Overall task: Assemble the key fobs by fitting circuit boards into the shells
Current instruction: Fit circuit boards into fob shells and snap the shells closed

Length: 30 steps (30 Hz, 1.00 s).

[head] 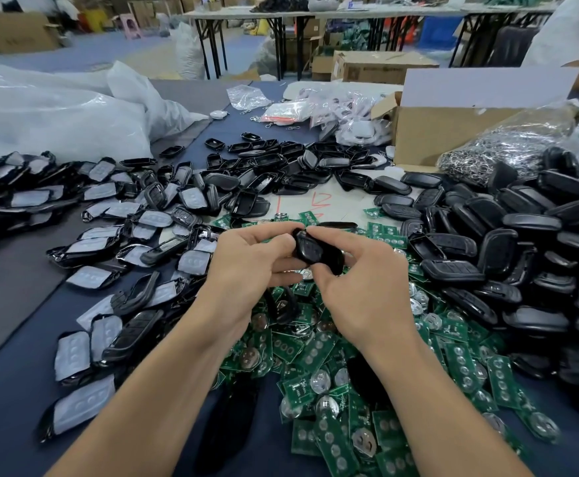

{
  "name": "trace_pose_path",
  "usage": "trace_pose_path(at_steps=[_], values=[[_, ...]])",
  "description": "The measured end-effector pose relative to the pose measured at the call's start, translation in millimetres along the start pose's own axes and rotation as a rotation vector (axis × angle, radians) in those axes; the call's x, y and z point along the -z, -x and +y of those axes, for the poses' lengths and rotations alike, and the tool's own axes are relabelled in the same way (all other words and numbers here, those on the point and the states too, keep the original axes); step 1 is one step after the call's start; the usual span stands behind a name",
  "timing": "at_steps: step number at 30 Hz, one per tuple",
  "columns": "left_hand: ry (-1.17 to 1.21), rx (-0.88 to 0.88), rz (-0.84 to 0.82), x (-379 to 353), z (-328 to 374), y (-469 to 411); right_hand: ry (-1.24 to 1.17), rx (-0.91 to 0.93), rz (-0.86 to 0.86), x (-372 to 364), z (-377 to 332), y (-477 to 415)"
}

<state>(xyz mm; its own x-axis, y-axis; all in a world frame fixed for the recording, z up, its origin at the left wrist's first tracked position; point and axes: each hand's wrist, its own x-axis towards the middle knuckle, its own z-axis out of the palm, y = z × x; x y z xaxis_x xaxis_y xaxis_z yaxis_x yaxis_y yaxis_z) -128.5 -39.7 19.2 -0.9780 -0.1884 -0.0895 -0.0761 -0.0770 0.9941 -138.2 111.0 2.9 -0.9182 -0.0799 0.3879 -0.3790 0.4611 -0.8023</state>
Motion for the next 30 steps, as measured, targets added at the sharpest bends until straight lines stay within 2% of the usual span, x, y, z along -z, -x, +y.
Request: trace_pose_path(at_steps=[7,13,18,20,25,30], values=[[-0.004,-0.066,-0.041,-1.0,0.2,4.6,0.015,-0.001,-0.024,2.9,4.2,0.4],[-0.057,-0.145,0.077,-7.3,-1.7,5.4,0.054,0.067,-0.026,-0.5,-0.3,3.8],[-0.018,-0.138,0.135,-9.0,-1.7,5.0,0.059,0.133,0.032,-2.6,-4.4,5.6],[-0.009,-0.144,0.155,-9.5,-1.5,4.9,-0.006,0.087,0.01,-2.0,-5.0,3.6],[0.013,-0.177,0.113,-6.7,1.3,4.4,-0.335,-0.237,-0.087,6.0,5.2,-10.1],[-0.113,-0.226,0.028,-8.0,0.8,5.0,-0.402,-0.256,-0.071,12.0,4.9,-10.8]])
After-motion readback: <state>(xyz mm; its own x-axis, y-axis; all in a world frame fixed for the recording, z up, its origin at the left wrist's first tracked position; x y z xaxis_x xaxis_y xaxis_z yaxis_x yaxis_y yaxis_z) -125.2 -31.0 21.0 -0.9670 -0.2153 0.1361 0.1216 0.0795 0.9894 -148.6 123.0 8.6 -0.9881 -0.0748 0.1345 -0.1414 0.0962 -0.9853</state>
